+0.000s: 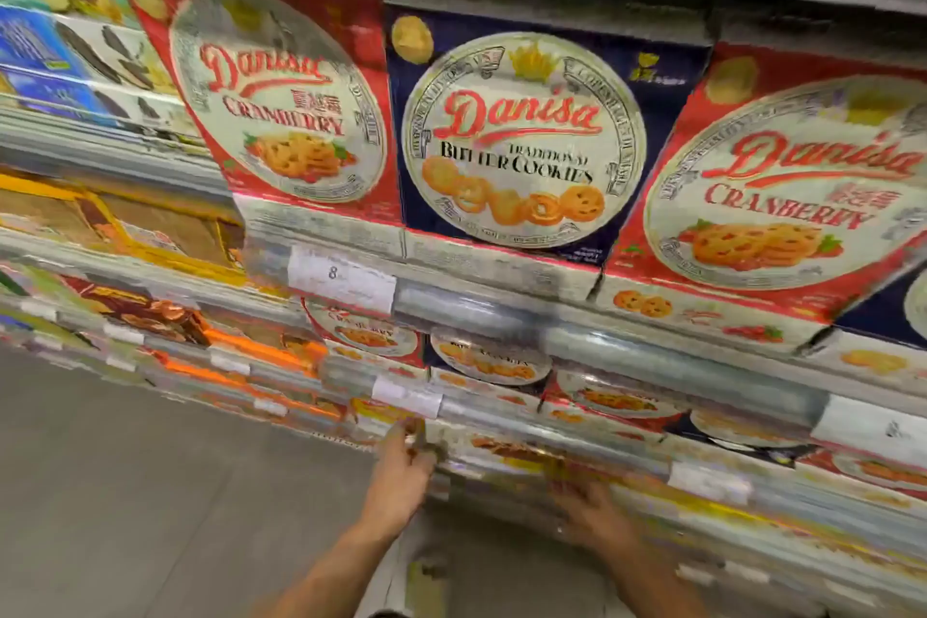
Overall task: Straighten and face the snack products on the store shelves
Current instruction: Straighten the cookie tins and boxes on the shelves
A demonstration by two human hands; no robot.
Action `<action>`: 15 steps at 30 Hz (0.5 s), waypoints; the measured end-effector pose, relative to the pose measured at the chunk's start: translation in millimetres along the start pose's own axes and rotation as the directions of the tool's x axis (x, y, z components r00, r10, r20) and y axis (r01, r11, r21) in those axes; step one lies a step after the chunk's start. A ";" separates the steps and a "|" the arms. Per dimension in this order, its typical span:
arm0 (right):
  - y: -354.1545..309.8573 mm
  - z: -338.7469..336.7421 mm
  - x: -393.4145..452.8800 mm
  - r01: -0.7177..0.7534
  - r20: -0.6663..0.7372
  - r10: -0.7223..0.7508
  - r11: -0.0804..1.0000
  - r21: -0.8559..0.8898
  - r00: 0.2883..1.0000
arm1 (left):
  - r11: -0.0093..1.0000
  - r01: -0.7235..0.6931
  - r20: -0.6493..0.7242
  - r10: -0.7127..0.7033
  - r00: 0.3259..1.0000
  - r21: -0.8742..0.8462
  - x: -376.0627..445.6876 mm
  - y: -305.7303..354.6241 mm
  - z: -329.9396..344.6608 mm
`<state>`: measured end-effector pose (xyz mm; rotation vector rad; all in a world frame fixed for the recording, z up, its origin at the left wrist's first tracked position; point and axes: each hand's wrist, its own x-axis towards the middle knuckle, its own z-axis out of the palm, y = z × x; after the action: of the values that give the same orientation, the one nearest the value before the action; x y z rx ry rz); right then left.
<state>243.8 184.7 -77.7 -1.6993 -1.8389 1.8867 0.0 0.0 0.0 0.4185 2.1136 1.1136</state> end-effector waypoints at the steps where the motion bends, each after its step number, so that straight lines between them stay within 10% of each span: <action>1: 3.3 1.1 6.5 0.010 -0.006 -0.010 1.000 0.004 1.000 | 1.000 -0.013 0.001 0.013 1.000 -0.002 4.3 1.6 0.4; 15: -118.9 26.5 -85.7 -0.081 -0.022 0.084 0.990 0.112 0.996 | 1.000 -0.001 0.102 0.001 0.995 0.004 10.7 4.9 -1.6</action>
<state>186.7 148.3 54.9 -1.7807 -1.6449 1.9466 -8.8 8.0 0.0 0.4686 2.0267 1.0657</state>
